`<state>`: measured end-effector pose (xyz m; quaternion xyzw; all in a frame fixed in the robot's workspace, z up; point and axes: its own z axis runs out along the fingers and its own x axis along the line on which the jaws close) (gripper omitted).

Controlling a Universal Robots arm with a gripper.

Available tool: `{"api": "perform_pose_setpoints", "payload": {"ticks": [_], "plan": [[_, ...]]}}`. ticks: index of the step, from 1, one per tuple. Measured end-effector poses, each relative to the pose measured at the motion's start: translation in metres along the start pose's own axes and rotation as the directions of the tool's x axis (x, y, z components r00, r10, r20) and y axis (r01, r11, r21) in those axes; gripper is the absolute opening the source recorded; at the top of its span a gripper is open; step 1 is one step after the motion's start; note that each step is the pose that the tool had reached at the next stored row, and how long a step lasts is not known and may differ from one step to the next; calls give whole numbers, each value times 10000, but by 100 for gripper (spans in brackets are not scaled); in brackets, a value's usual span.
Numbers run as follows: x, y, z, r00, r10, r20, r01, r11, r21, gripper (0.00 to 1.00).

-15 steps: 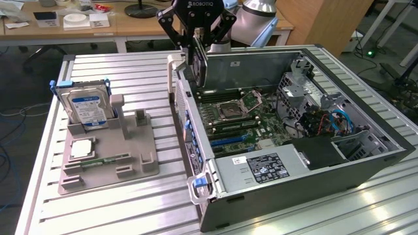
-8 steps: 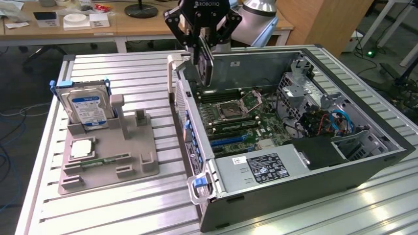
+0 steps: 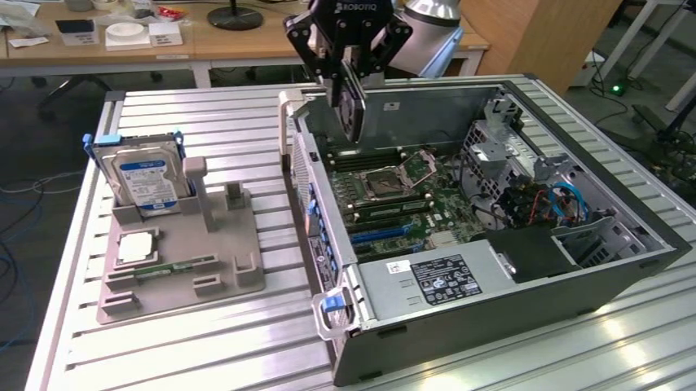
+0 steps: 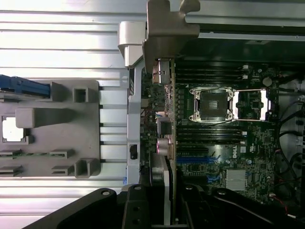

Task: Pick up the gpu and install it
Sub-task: 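Pick up the gpu and move the gpu toward the slot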

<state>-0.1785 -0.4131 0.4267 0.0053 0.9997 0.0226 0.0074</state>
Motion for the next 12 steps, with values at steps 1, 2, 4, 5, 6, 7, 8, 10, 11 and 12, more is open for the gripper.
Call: {"api": "perform_pose_setpoints", "payload": {"ticks": [1,2,4,5,6,7,8,10,11,12], "plan": [[-12,0,1,10000,1,1,-1,10000,-1,28],[-23,0,1,10000,1,0,-1,10000,0,28],[-50,1,2,10000,1,0,-1,10000,0,28],[-65,1,2,10000,1,0,-1,10000,0,28],[-81,1,3,10000,1,0,-1,10000,0,28],[-98,1,4,10000,1,0,-1,10000,0,28],[-113,1,4,10000,1,0,-1,10000,0,28],[-141,1,5,10000,1,0,-1,10000,0,28],[-154,1,6,10000,0,0,0,10000,0,28],[-167,2,6,10000,1,0,-1,10000,0,28]]}}
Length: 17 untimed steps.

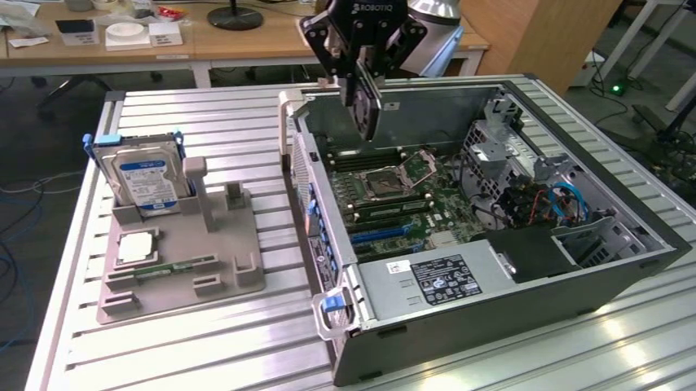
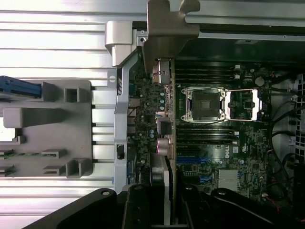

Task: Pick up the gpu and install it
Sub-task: 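Pick up the gpu and move the gpu toward the slot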

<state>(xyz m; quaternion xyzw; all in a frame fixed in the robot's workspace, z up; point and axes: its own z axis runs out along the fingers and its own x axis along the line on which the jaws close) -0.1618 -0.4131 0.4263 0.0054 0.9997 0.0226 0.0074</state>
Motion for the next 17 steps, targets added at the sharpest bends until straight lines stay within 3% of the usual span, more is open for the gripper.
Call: {"api": "perform_pose_setpoints", "payload": {"ticks": [17], "plan": [[-184,2,3,10000,0,0,0,10000,0,28]]}}
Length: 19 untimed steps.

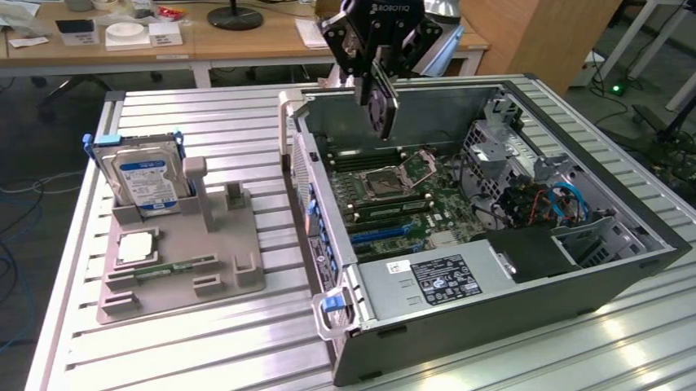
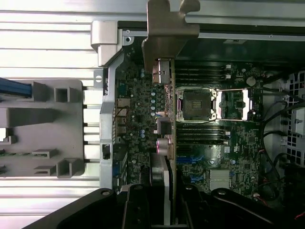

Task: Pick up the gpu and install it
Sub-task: 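Pick up the gpu and move the gpu toward the slot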

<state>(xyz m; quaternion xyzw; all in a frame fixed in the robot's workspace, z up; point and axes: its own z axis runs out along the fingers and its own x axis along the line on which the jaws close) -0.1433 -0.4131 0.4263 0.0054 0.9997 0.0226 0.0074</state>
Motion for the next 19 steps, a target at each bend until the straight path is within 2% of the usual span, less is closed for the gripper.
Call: {"api": "perform_pose_setpoints", "payload": {"ticks": [12,19], "plan": [[-129,1,2,10000,0,0,0,10000,0,28],[-165,2,3,10000,0,0,0,10000,0,28]]}}
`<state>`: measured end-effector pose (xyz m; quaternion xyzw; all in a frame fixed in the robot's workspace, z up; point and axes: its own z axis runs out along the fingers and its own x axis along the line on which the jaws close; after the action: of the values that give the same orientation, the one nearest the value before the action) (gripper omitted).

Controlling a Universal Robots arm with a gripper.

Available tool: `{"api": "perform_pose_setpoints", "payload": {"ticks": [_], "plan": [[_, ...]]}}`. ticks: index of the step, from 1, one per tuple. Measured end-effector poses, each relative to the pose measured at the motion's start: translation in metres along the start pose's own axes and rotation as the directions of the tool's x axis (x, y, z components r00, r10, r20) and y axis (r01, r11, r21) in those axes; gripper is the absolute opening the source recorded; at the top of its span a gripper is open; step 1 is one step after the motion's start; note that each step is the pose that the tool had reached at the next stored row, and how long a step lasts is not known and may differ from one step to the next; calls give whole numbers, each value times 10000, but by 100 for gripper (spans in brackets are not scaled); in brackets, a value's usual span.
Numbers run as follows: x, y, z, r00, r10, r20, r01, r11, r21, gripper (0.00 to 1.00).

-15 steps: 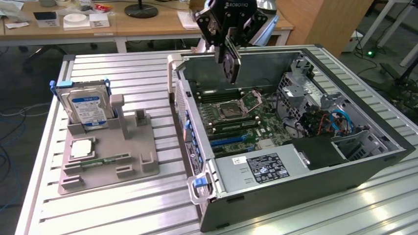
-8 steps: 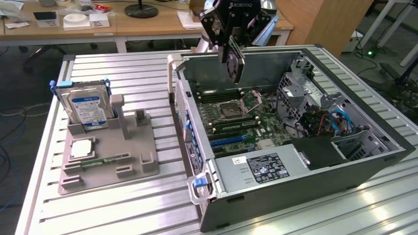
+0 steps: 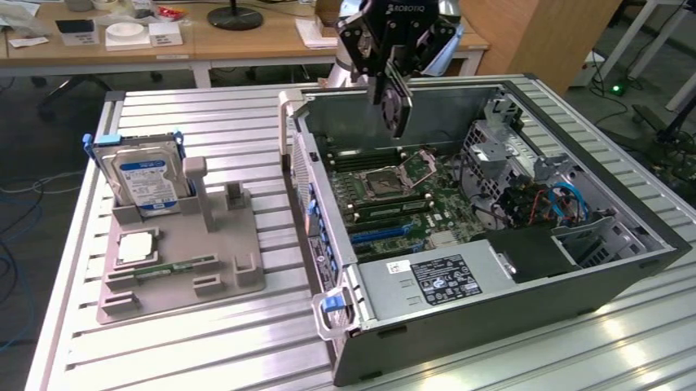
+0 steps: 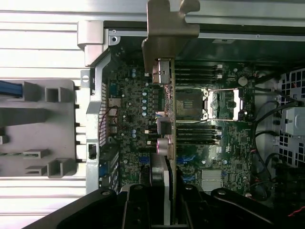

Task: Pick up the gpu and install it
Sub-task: 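Pick up the gpu and move the gpu toward the slot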

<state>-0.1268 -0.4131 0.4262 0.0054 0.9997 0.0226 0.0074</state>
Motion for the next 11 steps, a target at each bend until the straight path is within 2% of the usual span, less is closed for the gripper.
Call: {"api": "perform_pose_setpoints", "payload": {"ticks": [11], "plan": [[-116,1,5,10000,-1,0,1,10000,1,28]]}}
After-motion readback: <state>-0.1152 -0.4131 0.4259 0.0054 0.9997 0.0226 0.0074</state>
